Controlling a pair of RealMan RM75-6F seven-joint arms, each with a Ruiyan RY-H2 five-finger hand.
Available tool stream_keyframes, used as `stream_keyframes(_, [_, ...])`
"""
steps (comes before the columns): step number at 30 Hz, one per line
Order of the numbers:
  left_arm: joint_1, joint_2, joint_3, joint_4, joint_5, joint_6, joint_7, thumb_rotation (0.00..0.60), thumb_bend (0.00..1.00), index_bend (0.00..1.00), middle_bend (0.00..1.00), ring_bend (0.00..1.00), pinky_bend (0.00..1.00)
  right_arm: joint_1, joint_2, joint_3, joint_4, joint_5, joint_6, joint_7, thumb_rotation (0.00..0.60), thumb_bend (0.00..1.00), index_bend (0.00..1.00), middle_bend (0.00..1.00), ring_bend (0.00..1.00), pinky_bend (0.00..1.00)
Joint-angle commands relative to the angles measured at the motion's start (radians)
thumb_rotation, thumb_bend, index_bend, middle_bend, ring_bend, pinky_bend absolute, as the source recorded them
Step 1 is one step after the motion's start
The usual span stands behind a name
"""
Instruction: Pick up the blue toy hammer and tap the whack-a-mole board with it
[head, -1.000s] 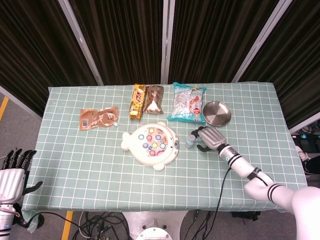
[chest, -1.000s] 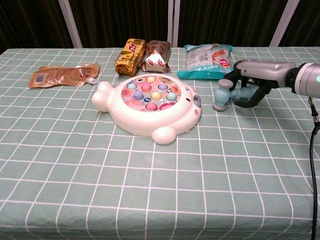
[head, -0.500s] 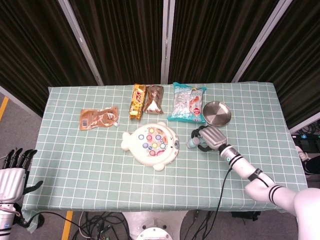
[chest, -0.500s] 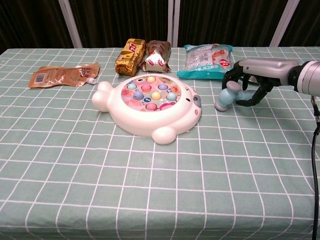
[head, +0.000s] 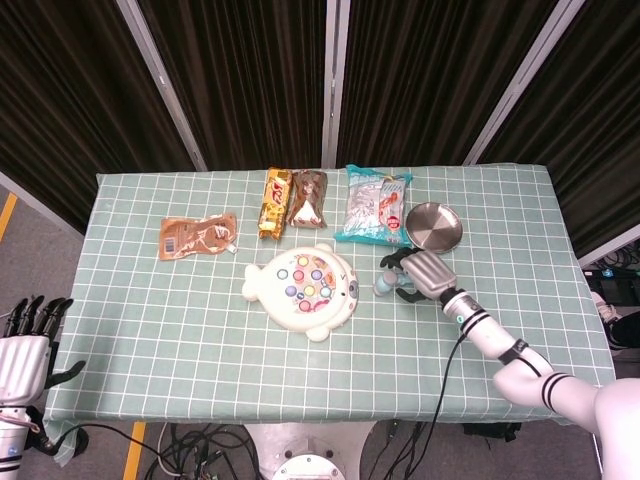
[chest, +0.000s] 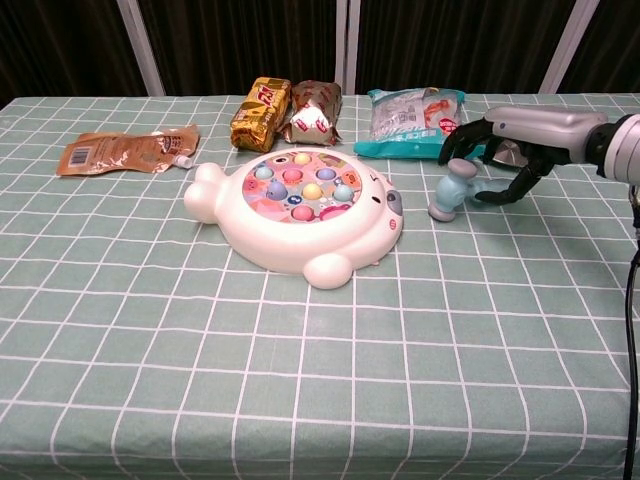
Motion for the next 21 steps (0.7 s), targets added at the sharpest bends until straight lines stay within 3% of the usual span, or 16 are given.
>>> stream_keyframes(1, [-0.002, -0.009, -0.006, 0.013, 0.005, 0.009, -0.002, 0.600, 0.05, 0.13, 0.15, 0.04, 0.01, -0.054, 0.056, 0.012, -0.063, 0.010, 0.088, -0.045, 0.600, 0.26, 0.05, 0.15, 0.02, 0.09])
stream_keyframes(7, [0.002, -0.028, -0.019, 0.042, 0.000, 0.031, -0.013, 0.600, 0.05, 0.13, 0.15, 0.04, 0.01, -0.243, 0.210, 0.008, -0.274, 0.047, 0.358, -0.235, 0.600, 0.26, 0.00, 0.09, 0.00, 0.05])
stream_keyframes(12, [0.001, -0.048, -0.026, 0.059, -0.011, 0.032, -0.003, 0.600, 0.05, 0.13, 0.15, 0.04, 0.01, -0.431, 0.316, -0.030, -0.454, 0.085, 0.566, -0.349, 0.600, 0.26, 0.00, 0.08, 0.00, 0.04])
stream_keyframes(21, [-0.007, -0.053, -0.021, 0.047, 0.007, 0.032, 0.021, 0.600, 0.05, 0.13, 0.15, 0.04, 0.01, -0.577, 0.364, -0.079, -0.546, 0.025, 0.697, -0.321, 0.600, 0.26, 0.00, 0.08, 0.00, 0.04])
